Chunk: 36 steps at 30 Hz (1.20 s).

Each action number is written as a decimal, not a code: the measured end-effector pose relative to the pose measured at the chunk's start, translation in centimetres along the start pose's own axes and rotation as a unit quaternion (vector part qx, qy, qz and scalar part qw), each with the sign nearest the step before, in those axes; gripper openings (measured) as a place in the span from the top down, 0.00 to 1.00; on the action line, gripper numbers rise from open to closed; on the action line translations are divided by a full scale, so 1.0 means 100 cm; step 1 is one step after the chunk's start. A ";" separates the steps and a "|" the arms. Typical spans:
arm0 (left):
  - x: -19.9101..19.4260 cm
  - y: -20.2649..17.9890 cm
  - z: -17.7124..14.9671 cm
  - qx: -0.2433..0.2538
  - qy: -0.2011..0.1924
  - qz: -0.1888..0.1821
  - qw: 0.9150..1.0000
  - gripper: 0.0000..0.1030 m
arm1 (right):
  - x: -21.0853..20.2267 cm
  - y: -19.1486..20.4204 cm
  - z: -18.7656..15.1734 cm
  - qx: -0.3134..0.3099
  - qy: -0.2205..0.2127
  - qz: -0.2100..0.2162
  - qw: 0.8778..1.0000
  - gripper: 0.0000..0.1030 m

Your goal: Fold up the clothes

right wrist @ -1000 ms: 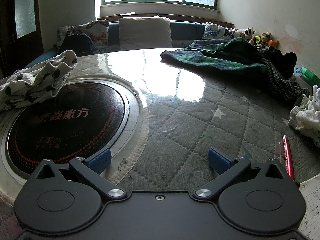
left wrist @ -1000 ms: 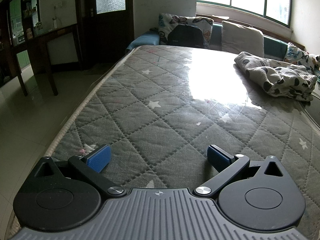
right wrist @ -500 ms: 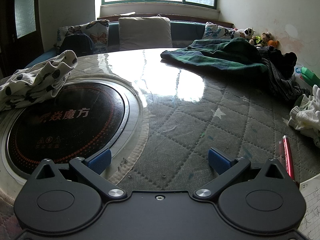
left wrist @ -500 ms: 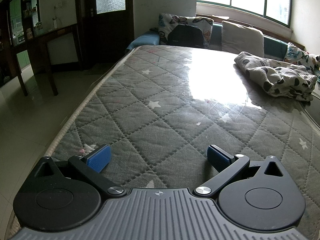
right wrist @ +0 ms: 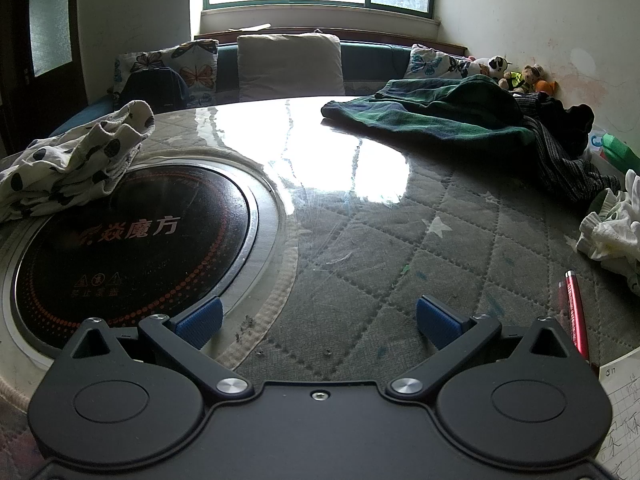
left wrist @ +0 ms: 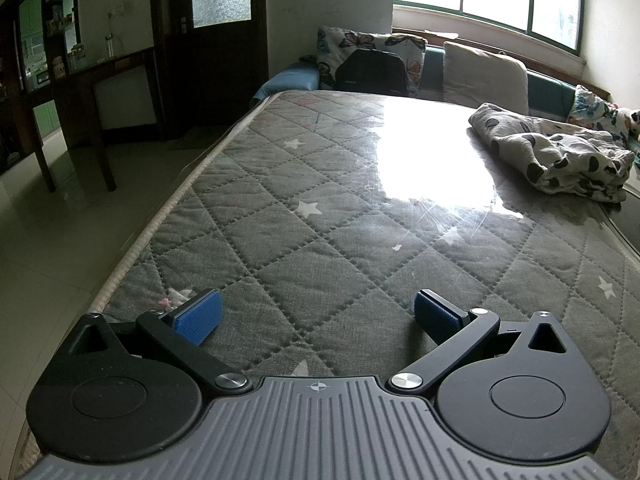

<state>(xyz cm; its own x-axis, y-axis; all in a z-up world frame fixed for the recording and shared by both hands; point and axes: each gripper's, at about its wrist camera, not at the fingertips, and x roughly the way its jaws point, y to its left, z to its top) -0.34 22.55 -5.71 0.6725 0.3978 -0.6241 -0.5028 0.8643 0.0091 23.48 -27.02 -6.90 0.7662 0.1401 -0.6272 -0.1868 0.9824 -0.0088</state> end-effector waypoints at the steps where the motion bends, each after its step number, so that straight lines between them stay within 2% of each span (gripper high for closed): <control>1: 0.000 0.000 0.000 0.000 0.000 0.000 1.000 0.00 | 0.000 0.000 0.000 0.000 0.000 0.000 1.000 0.00; 29: 0.000 0.001 -0.001 0.001 0.000 0.001 1.000 0.00 | 0.000 0.000 0.000 0.000 0.000 -0.001 1.000 0.00; 36: -0.003 -0.003 -0.001 -0.007 0.002 0.013 1.000 0.00 | 0.000 0.000 0.000 -0.001 0.000 -0.001 1.000 0.00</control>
<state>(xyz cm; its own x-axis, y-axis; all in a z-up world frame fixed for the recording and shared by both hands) -0.44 22.16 -5.64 0.6562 0.4195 -0.6272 -0.5287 0.8487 0.0145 23.50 -26.96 -6.91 0.7665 0.1378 -0.6273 -0.1864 0.9824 -0.0120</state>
